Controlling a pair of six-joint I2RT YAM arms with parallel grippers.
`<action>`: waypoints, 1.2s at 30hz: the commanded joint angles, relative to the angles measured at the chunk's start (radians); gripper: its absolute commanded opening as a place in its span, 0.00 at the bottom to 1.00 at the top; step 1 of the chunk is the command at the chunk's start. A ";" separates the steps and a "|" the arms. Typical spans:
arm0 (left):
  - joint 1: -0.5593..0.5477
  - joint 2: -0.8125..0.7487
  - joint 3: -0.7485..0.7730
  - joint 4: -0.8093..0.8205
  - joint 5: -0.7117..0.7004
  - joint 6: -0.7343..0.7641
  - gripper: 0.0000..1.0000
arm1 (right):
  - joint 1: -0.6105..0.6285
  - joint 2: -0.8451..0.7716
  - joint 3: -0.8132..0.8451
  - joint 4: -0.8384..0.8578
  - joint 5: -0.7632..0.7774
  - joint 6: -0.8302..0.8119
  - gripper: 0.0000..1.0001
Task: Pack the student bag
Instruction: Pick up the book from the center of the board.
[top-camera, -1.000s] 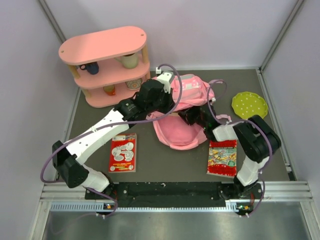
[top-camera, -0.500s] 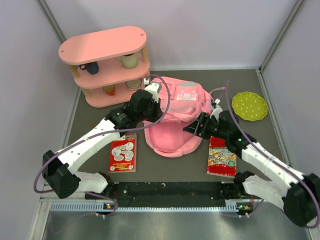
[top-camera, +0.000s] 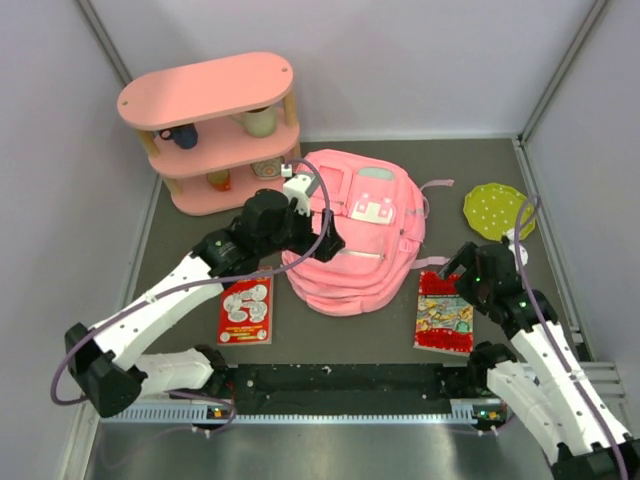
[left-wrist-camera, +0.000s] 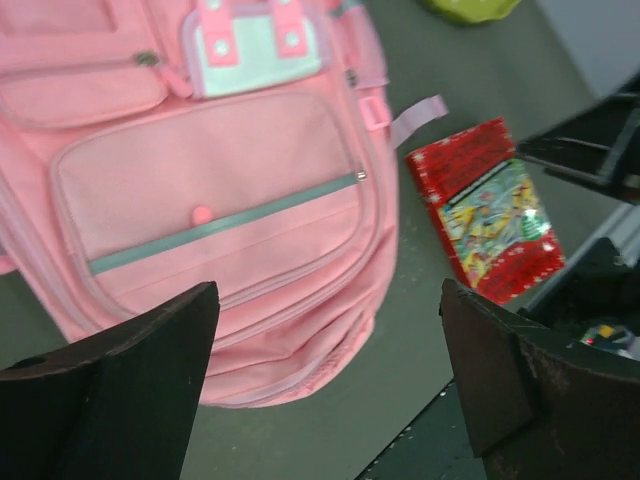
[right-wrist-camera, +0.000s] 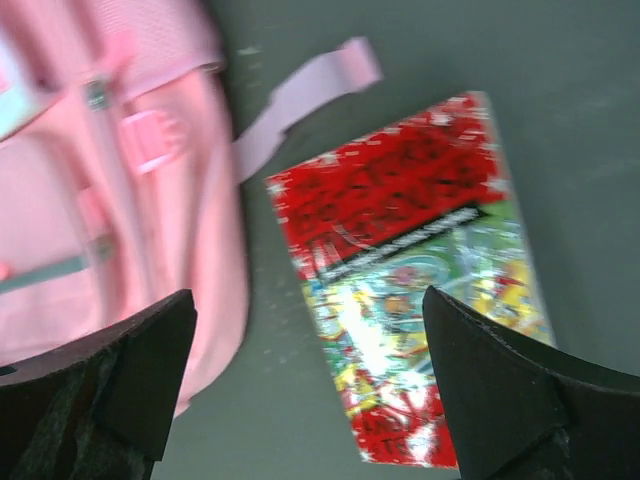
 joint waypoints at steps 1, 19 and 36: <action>-0.044 -0.068 -0.012 0.177 0.087 -0.017 0.98 | -0.166 0.013 0.016 -0.134 0.028 0.013 0.94; -0.273 0.563 0.219 0.329 0.333 -0.141 0.99 | -0.346 0.057 -0.128 -0.071 0.027 0.056 0.98; -0.291 0.814 0.255 0.407 0.433 -0.239 0.98 | -0.349 0.096 -0.246 0.081 -0.170 0.077 0.93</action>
